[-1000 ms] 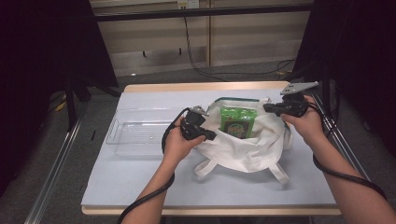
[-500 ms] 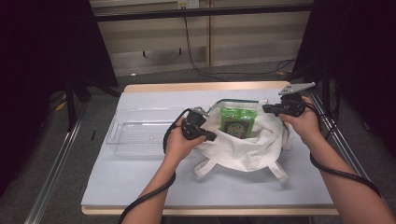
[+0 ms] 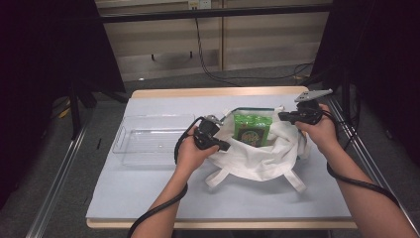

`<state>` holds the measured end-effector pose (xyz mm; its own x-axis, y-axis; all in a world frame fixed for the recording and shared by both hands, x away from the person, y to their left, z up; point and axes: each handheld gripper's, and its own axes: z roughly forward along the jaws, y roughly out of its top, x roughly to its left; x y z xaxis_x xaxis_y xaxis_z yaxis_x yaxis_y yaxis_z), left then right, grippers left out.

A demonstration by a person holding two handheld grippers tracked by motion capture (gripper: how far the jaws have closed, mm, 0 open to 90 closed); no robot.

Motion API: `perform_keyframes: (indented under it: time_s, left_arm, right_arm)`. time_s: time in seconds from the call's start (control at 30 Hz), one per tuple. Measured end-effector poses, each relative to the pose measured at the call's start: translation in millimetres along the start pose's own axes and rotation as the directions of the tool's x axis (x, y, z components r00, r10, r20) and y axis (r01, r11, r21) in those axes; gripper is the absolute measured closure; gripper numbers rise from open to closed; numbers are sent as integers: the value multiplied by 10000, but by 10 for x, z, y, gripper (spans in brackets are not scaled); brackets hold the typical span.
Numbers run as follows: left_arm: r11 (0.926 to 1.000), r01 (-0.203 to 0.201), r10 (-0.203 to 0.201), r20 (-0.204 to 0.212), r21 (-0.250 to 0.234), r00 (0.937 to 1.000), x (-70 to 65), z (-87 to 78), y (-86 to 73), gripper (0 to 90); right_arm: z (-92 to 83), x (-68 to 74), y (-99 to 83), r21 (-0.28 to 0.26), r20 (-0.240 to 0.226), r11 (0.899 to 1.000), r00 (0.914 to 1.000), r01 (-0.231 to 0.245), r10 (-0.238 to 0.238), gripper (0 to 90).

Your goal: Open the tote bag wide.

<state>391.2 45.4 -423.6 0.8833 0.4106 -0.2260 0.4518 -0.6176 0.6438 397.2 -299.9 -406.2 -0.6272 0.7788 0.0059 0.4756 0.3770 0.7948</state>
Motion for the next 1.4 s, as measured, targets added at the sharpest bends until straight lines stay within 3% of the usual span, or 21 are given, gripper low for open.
perform_keyframes:
  time_s: [1.4]
  left_arm:
    - [9988, 81, -88, 144, 481, 9999, 5, 183, -15, 885]
  right_arm:
    - [249, -92, -238, 283, -10, 9989, 9993, -383, 383, 899]
